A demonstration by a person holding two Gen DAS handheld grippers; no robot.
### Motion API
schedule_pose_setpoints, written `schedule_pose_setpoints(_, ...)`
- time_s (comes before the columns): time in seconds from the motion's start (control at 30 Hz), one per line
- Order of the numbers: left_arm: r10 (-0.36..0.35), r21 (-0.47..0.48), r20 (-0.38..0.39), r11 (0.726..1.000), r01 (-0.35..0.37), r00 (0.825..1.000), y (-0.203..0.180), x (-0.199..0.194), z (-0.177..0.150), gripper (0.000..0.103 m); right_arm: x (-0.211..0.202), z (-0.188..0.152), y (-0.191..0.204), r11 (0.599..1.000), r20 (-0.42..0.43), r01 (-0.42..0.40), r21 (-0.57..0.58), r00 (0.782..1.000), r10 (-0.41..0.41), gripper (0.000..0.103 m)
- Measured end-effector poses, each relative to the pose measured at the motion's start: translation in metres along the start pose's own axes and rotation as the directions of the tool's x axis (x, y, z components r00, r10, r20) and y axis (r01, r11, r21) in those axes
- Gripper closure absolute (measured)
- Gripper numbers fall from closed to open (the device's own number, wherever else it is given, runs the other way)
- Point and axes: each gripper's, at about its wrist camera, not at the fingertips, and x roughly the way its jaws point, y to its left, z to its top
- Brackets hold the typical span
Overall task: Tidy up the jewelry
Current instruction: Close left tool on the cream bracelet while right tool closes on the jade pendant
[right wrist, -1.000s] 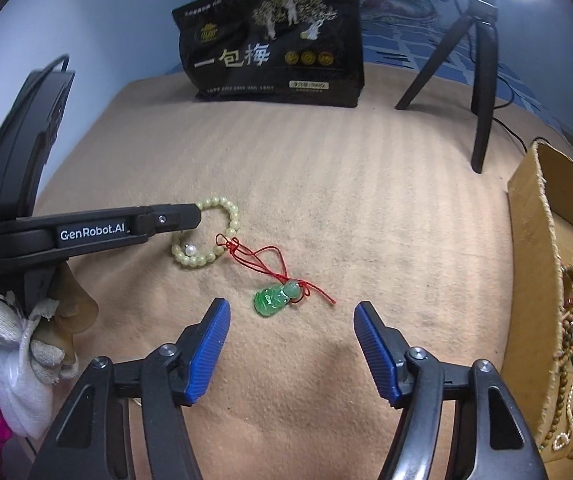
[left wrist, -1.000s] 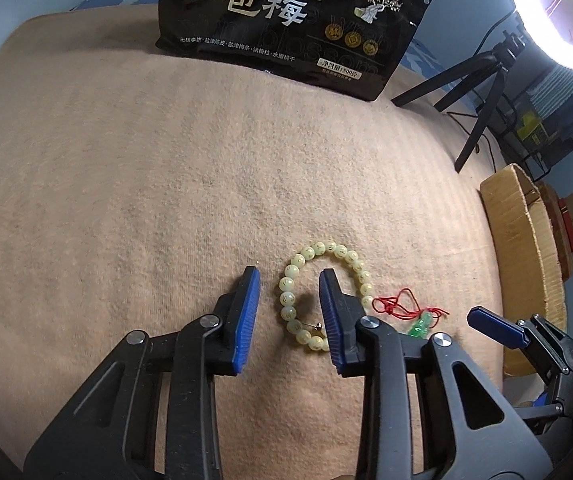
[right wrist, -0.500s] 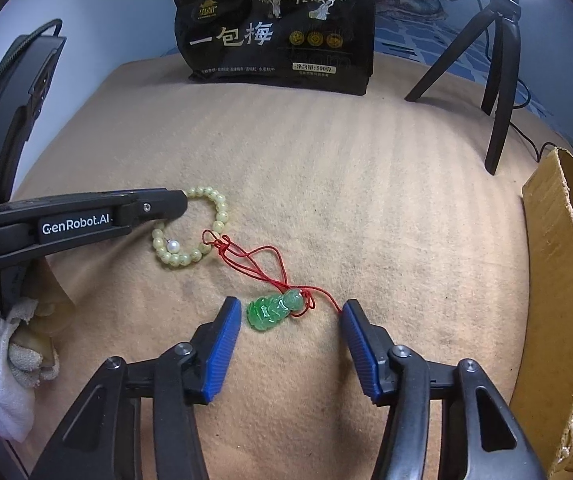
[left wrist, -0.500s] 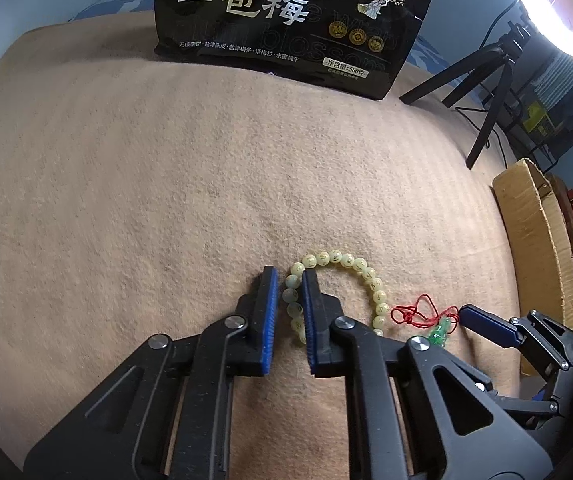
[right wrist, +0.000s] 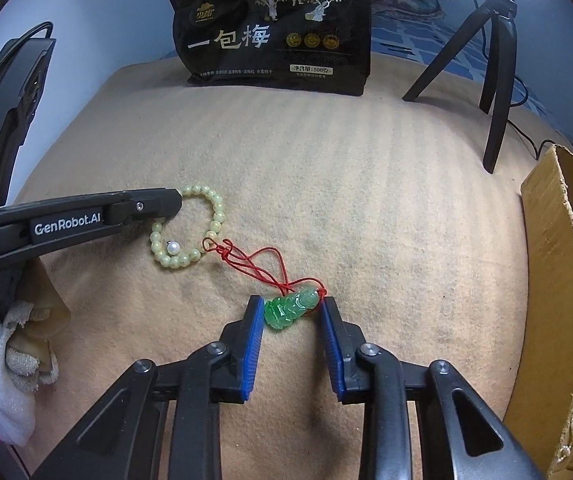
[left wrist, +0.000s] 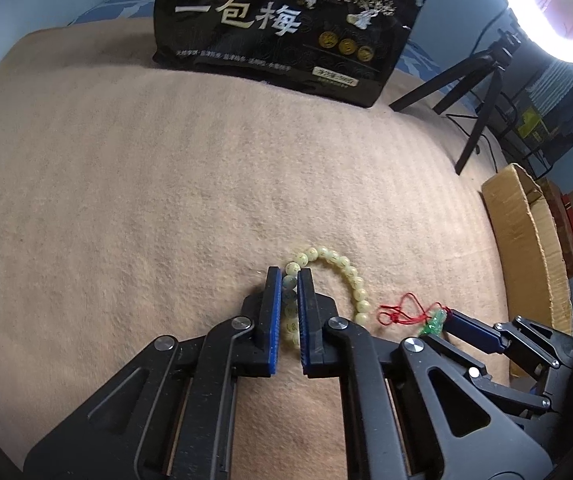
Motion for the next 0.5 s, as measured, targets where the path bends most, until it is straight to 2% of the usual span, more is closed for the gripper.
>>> schedule_pose_setpoints(0.17,-0.023,0.008,0.017,1.0,0.022,1.0,-0.009,-0.011,-0.001,0.098,-0.01,0.001,-0.001,1.0,0.021,-0.006,0.008,1.0,0.006,0.075)
schedule_pose_setpoints(0.23,-0.033,0.011,0.025,0.999,0.032,0.999,-0.012,-0.016,-0.002,0.098,-0.017,0.001,-0.001,1.0,0.032,-0.011,0.01,0.999,0.01,0.088)
schedule_pose_setpoints(0.33,-0.039,0.019,0.034,0.999,0.038,0.999,-0.016,-0.024,-0.002,0.098,-0.025,0.002,-0.003,1.0,0.047,-0.016,0.014,0.999,0.016,0.092)
schedule_pose_setpoints(0.37,-0.036,0.024,0.039,0.999,0.035,0.999,-0.018,-0.026,-0.003,0.098,-0.027,0.002,-0.004,1.0,0.05,-0.022,0.013,0.999,0.021,0.103)
schedule_pose_setpoints(0.5,-0.029,0.035,0.045,0.999,0.028,0.999,-0.022,-0.031,-0.003,0.098,-0.032,0.0,-0.009,0.999,0.061,-0.028,0.026,0.998,0.027,0.103)
